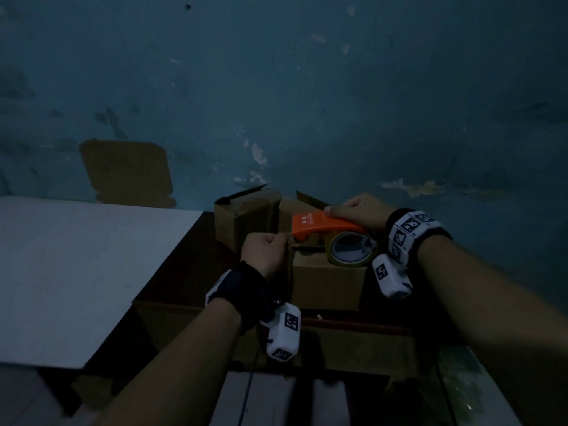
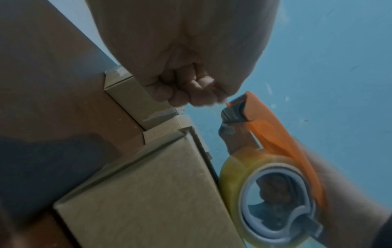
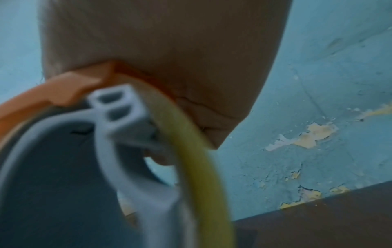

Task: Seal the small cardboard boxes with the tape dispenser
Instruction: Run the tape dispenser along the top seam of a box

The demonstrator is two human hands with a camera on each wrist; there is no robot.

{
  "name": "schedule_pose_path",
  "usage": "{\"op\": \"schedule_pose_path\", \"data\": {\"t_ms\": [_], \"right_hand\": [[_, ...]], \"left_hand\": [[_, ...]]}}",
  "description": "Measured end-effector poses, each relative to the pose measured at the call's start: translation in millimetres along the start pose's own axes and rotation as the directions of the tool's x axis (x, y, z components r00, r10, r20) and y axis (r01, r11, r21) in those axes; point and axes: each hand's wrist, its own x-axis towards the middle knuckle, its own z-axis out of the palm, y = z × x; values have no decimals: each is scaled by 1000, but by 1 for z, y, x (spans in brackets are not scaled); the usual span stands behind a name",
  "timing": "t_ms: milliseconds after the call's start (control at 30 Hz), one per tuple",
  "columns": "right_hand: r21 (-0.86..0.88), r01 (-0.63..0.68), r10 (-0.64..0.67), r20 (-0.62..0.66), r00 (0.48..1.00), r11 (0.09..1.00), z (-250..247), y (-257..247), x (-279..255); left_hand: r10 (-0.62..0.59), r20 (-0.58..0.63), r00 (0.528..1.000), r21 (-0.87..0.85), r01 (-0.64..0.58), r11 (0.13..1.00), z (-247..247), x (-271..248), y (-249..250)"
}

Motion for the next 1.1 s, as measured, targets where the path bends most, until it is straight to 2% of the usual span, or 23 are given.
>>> {"op": "schedule_pose_path", "data": {"t_ms": [200,300,400,533,733,833,900,1100], "right_hand": [[-24,-5,5,-3,1000,1000,-6,7,0],[1,-22,22,-28,999,1000,-11,15,-1],[32,-17,18,-29,999,999,-7,14,-1],[43,-51,52,-21,998,998,1,12,0],[29,-40,41,-9,999,999,3,-2,-1],[89,-36,40,-37,999,995,-2,-7,-1],[98,-33,40,-69,997,995,-7,-8,-2],[83,-37,50,-163,985,996,-29,-6,-11]], "left_hand": [[-30,-63,998,50,33,998,-10,4,-14],[-21,-52,998,76,25,997,-15,3,-27],[-39,-78,996,38,42,998,-14,2,-32],[-118,-23,993,-63,116,991,-19,3,-33],[-184,-6,983,-189,179,965,-26,6,-26],[-130,-10,992,-286,121,951,-23,9,-13],[-126,19,992,-354,125,927,-19,13,-6],[-110,75,991,-300,128,945,0,23,6]]}}
